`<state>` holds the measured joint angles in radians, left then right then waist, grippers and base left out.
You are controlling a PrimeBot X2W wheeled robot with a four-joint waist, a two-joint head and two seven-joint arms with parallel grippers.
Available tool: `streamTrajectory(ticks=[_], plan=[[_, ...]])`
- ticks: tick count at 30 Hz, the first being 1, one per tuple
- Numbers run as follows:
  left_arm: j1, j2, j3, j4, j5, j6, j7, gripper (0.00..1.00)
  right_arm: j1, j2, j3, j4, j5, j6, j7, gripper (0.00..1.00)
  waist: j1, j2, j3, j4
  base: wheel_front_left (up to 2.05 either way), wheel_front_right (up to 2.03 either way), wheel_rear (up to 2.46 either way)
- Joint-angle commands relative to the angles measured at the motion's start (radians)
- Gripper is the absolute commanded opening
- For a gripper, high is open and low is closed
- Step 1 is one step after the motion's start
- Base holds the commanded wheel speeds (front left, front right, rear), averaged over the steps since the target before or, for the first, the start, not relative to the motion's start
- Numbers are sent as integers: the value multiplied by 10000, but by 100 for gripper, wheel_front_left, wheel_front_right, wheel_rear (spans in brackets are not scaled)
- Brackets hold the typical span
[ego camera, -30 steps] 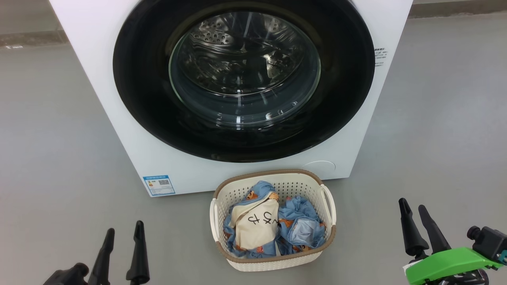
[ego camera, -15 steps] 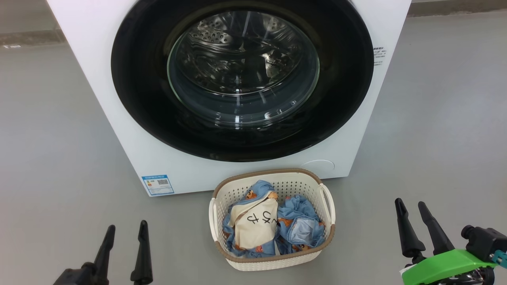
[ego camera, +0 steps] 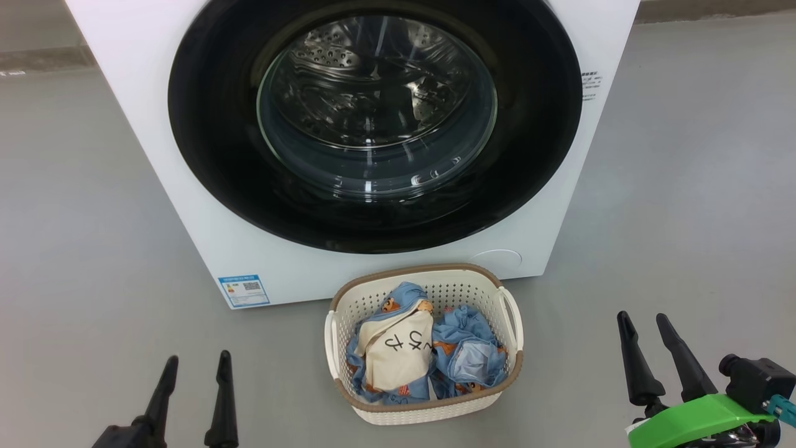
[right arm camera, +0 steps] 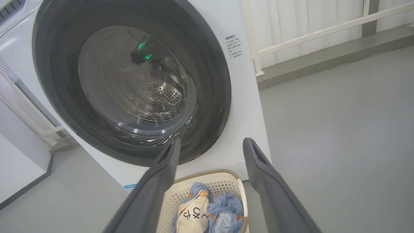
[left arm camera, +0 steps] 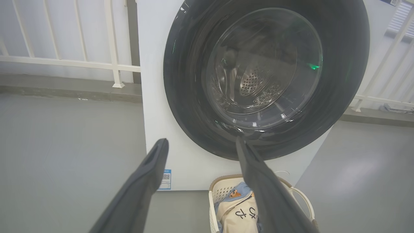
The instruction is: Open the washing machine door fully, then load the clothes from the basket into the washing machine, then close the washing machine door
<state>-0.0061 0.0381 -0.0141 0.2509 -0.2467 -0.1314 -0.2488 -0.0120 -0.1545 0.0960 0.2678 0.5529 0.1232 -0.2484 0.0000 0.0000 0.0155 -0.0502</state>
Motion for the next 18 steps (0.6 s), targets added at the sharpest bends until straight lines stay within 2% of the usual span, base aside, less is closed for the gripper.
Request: streamTrajectory(ticks=[1, 18], plan=[[-418, 123, 391, -97, -116, 7, -130, 100, -57, -115, 186, -278, -101, 75, -134, 100, 0, 0, 13, -6, 0, 0, 0], [-554, 122, 637, 199, -190, 7, -130, 100, -32, -42, 76, -304, -77, 75, -134, 100, 0, 0, 72, -37, 0, 0, 0]])
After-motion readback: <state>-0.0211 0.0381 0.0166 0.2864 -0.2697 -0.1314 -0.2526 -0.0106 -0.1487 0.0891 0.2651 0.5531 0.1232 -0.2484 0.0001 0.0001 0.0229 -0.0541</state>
